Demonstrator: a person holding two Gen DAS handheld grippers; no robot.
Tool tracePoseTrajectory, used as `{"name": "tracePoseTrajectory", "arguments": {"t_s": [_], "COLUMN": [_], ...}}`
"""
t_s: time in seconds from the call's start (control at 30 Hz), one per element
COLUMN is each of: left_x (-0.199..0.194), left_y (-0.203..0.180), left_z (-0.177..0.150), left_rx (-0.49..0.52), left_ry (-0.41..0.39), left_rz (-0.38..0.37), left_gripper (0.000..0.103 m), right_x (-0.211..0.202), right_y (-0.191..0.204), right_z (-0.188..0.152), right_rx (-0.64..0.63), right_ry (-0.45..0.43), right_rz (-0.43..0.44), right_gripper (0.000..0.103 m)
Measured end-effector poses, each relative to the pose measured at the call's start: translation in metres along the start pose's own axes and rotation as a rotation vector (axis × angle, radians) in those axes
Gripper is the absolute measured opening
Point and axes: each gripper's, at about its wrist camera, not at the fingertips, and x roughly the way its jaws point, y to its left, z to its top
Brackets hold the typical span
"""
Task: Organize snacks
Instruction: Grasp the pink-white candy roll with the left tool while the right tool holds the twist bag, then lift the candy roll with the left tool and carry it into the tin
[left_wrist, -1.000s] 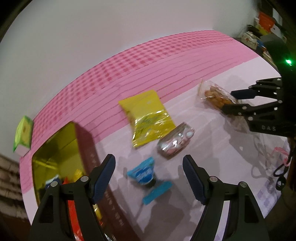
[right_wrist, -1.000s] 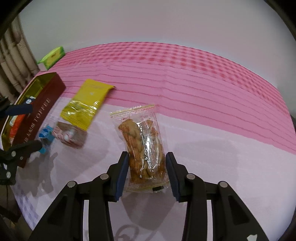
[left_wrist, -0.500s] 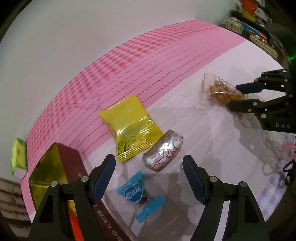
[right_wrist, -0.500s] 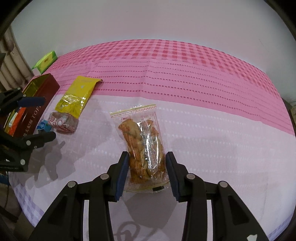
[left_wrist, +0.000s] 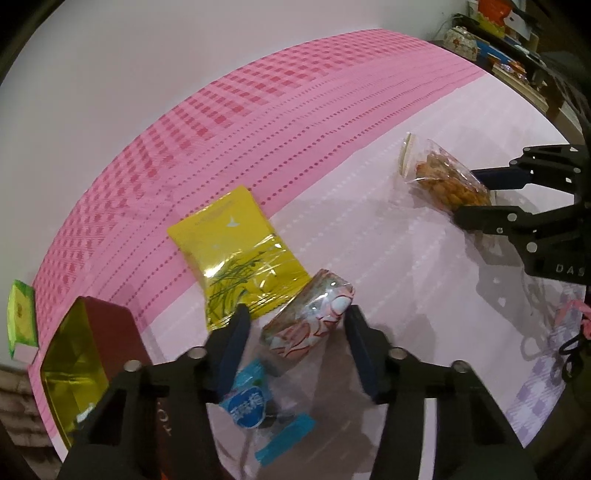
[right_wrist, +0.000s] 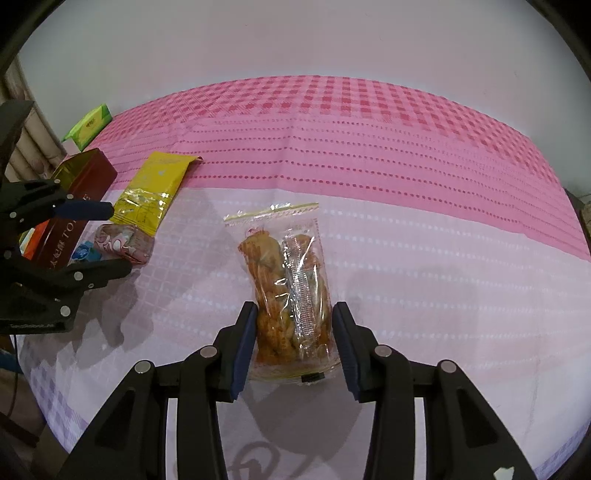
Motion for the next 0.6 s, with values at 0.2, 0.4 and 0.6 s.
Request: {"name": "tracePoseTrajectory", "arguments": {"t_s": [0.2, 0.4, 0.6], "left_x": [0.0010, -0.0017, -0.0083], "left_y": [-0.0031, -0.0035, -0.0073], "left_z": [-0.0006, -0.0032, -0.0092], "left_rx": [-0.014, -0.043, -0.057], "left_ry": [0.005, 0.011, 0.024], "left_rz": [0.012, 0.025, 0.047], "left_gripper": [0.041, 0.037, 0.036], "right_x": [0.0008, 0.0013, 0.0019], "right_y": [0.0019, 0.0034, 0.0039], "right_z": [-0.0008, -0.0021, -0.0012], "right_rx": [-0.010, -0.004, 0.003], "right_ry": [-0.001, -0.007, -0.007], "right_rz": [-0.007, -0.014, -0.021], "right_gripper": [0.039, 0.039, 0.039]}}
